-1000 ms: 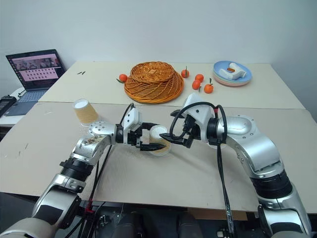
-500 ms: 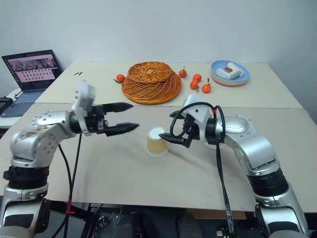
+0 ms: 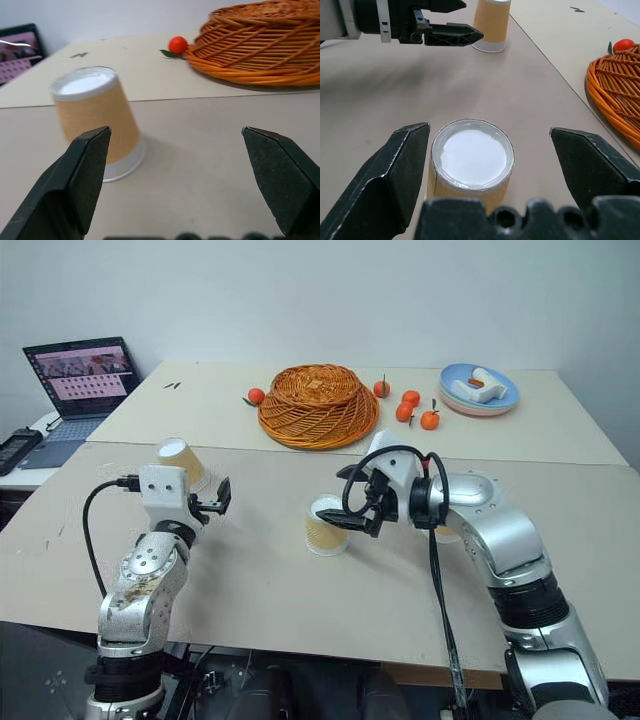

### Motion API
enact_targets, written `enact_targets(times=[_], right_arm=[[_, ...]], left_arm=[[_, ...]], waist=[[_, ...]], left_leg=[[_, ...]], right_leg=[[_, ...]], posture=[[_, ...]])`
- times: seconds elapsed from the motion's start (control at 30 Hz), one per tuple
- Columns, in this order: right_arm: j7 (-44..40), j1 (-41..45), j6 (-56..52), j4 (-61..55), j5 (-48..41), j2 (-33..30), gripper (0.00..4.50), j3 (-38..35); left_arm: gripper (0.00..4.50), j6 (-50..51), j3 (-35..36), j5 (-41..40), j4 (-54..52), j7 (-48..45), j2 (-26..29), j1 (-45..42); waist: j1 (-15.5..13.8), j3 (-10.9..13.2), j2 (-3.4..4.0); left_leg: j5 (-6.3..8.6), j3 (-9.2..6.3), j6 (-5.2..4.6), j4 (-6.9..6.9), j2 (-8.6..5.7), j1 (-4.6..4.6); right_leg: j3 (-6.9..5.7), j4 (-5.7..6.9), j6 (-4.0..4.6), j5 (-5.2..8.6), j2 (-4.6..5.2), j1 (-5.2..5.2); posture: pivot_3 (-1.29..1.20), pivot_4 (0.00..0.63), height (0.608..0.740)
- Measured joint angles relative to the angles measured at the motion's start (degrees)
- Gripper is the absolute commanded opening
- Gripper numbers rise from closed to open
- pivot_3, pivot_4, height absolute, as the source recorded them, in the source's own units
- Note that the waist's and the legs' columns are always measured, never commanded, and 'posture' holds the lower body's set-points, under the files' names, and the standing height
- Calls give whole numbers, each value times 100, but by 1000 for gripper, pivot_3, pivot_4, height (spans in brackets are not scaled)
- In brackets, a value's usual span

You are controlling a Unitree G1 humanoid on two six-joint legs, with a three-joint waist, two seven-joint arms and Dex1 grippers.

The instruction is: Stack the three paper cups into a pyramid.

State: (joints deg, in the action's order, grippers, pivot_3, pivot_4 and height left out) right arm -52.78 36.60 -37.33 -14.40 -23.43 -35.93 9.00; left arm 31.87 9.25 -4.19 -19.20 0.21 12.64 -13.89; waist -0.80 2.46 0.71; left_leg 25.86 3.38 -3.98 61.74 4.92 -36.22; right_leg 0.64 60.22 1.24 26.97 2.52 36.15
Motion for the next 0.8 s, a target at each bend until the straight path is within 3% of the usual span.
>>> enact_targets(times=[0.2,0.37,0.8], right_arm=[[-475,-256,-2,-84,-262,-537,4500,-336],[-595,-408,-2,-118,-280,-770,4500,-599],[-439,-679,-111,-276,-391,-1064,4500,-1164]], left_arm=[[4475,-216,547,-249,885,-509,633,-132],[4475,-548,601,-306,1551,-942,970,-397],[4475,-685,685,-804,2868,-1672,1250,-1464]], waist=[[-7,0,0],[8,0,0],[9,1,-1]], left_leg=[[8,-7,-15,1,-3,-10],[8,-6,-14,3,-4,-10],[6,-8,-10,3,-2,-11]], right_leg=[[-10,-11,0,0,6,-3],[-8,-20,0,0,8,-8],[-9,-15,0,0,6,-6]], posture=[[0,150,626],[0,150,626],[0,150,626]])
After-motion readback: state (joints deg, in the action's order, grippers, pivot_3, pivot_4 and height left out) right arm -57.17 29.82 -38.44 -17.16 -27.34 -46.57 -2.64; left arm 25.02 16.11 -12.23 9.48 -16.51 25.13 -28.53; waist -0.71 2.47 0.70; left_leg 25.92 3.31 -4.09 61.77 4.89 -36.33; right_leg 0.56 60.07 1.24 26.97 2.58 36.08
